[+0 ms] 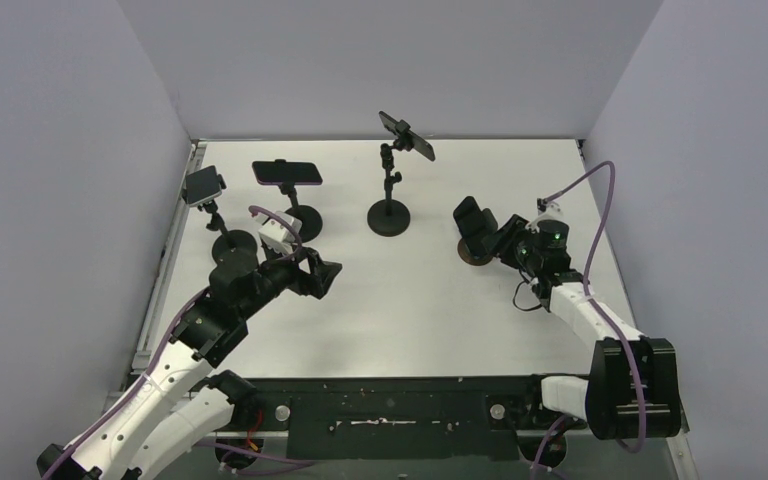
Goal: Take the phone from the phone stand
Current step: Move the phone stand with the phone to the center of the board, then remove the phone from the phone stand.
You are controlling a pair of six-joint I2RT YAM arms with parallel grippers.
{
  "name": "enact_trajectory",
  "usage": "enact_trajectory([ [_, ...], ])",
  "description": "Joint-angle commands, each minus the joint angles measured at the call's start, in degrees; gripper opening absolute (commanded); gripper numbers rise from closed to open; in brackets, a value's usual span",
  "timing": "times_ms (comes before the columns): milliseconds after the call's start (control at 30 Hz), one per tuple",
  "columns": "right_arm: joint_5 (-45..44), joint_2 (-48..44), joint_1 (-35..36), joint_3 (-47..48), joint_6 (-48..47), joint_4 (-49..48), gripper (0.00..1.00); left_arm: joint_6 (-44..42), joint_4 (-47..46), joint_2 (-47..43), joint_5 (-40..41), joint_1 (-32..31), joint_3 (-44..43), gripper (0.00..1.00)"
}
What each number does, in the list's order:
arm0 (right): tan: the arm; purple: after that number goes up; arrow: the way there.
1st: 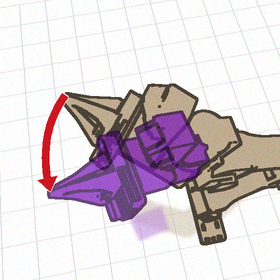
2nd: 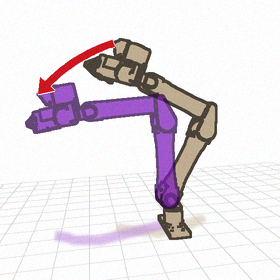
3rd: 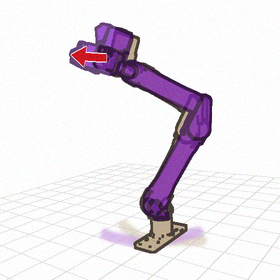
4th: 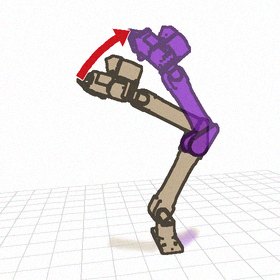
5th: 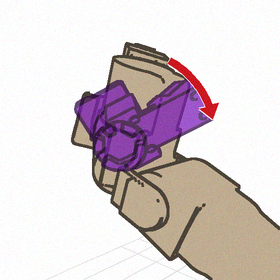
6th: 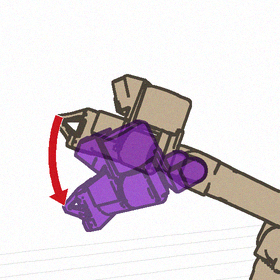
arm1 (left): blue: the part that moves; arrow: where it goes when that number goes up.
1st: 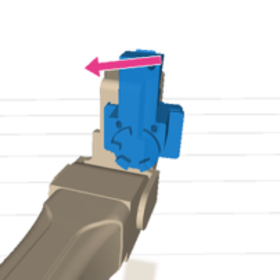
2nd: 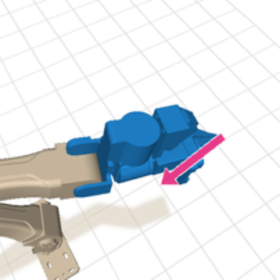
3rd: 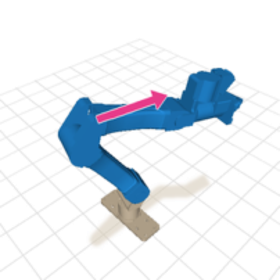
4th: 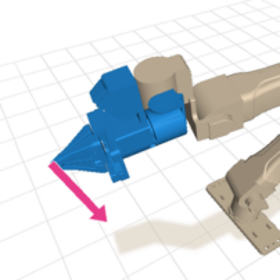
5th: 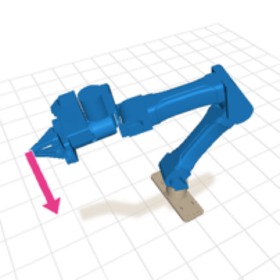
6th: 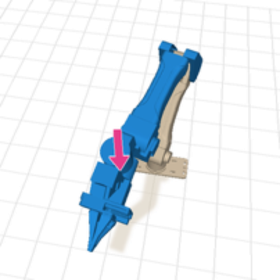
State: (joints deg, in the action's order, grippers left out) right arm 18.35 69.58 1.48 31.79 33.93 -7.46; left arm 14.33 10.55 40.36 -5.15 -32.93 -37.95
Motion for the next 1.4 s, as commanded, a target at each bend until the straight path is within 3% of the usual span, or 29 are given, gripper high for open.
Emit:
enact_trajectory([
  [0, 0.51, 0.63, -0.09, 0.14, -0.32, -5.41, 0.40, -1.05, -1.32, -0.34, 0.48, -0.26, -1.33, 0.76],
  [300, 1.51, 0.28, 0.15, -0.24, -1.05, -6.18, 0.26, -1.23, -1.57, 0.16, 0.45, -0.27, -1.25, 0.76],
  [633, -0.58, -4.29, 2.34, 0.82, -3.48, -2.14, 0.00, -1.22, -1.67, 0.47, 0.36, -0.41, -1.13, 0.76],
  [1367, -1.19, -13.05, 2.43, 4.78, -2.86, 4.63, 0.00, -0.89, -0.96, -0.91, 1.19, -0.91, -1.25, 0.76],
])
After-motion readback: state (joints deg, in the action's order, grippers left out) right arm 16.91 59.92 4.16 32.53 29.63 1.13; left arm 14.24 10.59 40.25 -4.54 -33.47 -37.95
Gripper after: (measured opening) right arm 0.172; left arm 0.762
